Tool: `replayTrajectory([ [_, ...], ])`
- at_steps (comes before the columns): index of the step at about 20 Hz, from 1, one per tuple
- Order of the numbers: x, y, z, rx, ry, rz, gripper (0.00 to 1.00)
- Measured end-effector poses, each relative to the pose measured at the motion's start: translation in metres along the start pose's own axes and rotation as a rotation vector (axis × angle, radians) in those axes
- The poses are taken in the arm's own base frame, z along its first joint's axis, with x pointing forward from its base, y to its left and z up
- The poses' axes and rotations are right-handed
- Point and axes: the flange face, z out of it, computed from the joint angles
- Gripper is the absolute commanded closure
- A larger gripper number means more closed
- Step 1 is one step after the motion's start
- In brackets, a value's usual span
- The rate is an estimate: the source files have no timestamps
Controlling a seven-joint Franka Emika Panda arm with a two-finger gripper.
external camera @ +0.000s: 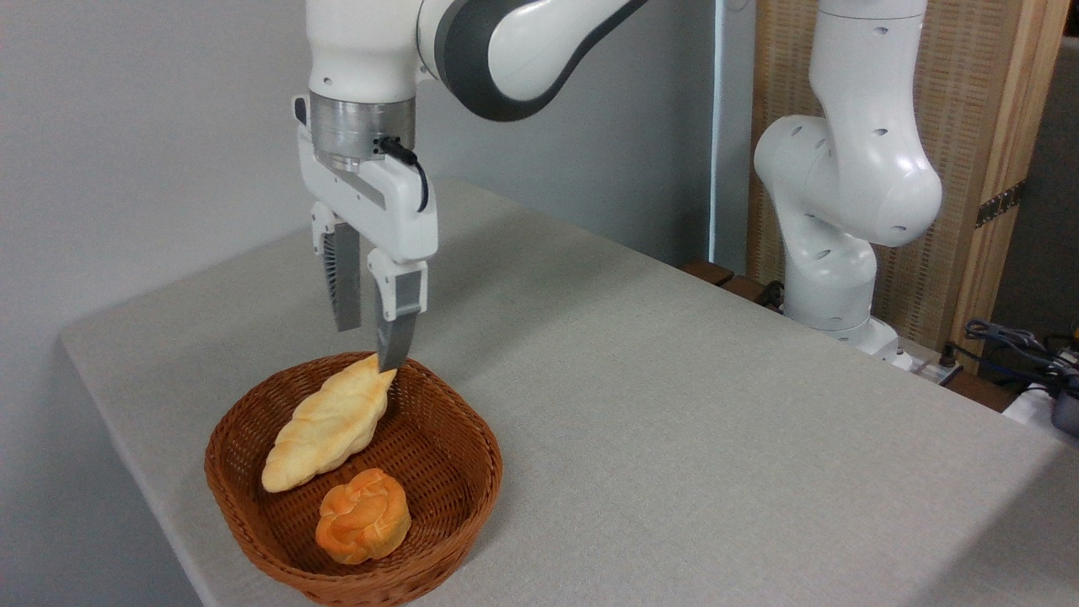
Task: Put bread into the basket
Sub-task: 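Lower the bread into the basket beside the orange bun and release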
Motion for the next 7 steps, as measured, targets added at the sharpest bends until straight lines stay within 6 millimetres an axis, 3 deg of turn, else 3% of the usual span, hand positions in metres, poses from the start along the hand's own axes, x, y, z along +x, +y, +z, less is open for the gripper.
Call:
replayTrajectory([
  [7, -0.016, -0.006, -0.019, -0.056, -0.065, -0.046, 0.00],
])
